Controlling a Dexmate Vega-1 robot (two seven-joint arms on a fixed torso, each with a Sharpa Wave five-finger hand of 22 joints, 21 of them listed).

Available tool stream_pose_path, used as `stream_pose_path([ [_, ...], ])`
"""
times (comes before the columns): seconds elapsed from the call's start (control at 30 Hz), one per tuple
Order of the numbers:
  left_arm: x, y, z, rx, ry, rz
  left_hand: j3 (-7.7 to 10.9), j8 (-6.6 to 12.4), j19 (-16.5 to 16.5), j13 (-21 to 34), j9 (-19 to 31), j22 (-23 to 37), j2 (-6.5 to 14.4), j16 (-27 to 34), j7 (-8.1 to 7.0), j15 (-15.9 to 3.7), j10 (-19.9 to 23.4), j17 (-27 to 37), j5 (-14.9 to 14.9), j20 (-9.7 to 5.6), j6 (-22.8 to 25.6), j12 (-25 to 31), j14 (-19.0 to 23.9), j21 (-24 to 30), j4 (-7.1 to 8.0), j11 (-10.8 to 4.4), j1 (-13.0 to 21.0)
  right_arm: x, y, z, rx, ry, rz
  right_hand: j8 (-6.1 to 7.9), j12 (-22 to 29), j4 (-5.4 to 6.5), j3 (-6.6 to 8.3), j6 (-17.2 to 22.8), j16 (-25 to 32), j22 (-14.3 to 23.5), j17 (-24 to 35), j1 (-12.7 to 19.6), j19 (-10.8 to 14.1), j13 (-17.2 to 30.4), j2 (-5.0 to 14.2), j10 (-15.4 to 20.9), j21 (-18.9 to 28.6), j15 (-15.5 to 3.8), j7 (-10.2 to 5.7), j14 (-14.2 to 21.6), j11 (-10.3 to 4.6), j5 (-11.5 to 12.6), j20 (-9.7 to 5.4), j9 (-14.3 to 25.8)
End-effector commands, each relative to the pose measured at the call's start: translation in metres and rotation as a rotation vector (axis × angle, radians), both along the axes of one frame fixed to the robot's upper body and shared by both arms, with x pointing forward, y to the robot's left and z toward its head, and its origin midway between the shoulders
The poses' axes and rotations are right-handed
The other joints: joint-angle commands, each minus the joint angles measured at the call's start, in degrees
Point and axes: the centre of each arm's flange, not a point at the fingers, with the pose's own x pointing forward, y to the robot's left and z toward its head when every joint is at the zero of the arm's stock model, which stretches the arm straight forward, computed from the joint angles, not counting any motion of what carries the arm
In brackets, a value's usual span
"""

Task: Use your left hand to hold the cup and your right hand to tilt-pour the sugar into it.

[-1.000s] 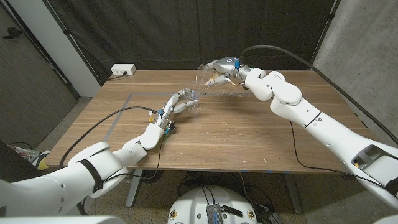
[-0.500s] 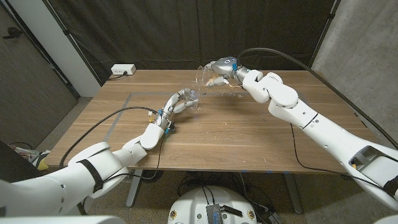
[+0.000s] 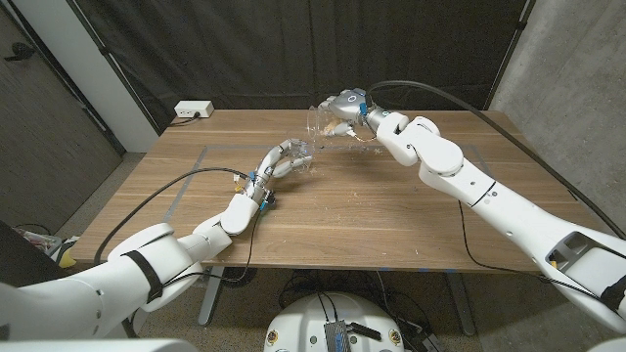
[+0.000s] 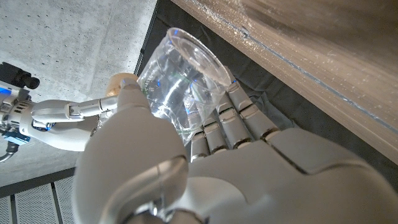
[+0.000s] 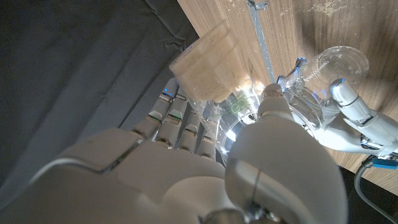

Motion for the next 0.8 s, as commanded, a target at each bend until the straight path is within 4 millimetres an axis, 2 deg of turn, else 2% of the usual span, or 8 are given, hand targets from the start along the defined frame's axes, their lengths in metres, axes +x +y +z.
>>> stream_pose_path([
  [0.03, 0.004, -0.003, -0.006, -0.003, 0.032, 0.013, -0.24, 0.19, -0.1, 0.3, 0.0, 0.0, -0.1, -0.2, 0.28, -5.13, 0.2, 0.3, -0.1, -5.81, 0.2, 0.4, 0.3, 0.4, -0.17, 0.10, 0.2, -0.008, 0.012, 0.001, -0.042, -0.032, -0.017, 0.16, -0.2, 0.02, 0.56, 0.8, 0.1, 0.0, 0.2, 0.0, -0.3, 0.2, 0.54, 0.0, -0.2, -10.72, 0.14, -0.3, -0.07, -0.1, -0.04, 0.1],
  [0.43, 0.013, -0.005, -0.012, 0.010, 0.095, 0.026, -0.56, 0.53, 0.1, 0.1, -0.2, -0.2, -0.4, -0.2, 0.22, -5.29, 0.8, 0.5, 0.0, -6.08, 1.0, 0.4, 1.0, 0.7, -0.45, 0.19, 0.6, -0.014, 0.020, 0.001, -0.071, -0.054, -0.047, -0.02, -0.4, 0.08, 0.75, 0.6, 0.1, 0.0, 0.6, 0.1, -0.6, 0.4, 0.87, 0.0, -0.3, -10.78, 0.01, -0.4, -0.13, -0.1, -0.44, 0.3],
  [0.8, 0.014, -0.012, -0.015, 0.031, 0.111, 0.012, -0.95, 0.81, 0.5, 0.2, -0.6, -0.3, -0.8, -0.1, 0.54, -5.50, 1.6, 0.6, 0.0, -6.35, 2.0, 0.6, 1.5, 1.0, -0.42, 0.34, 0.5, -0.020, 0.025, 0.004, -0.096, -0.106, -0.072, -0.37, -1.2, 0.27, 1.15, 0.4, -0.6, 0.0, 0.8, 0.1, -1.9, 0.6, 1.56, -1.1, -0.8, -10.76, -0.51, -1.4, -1.07, 0.2, -1.86, 0.4],
])
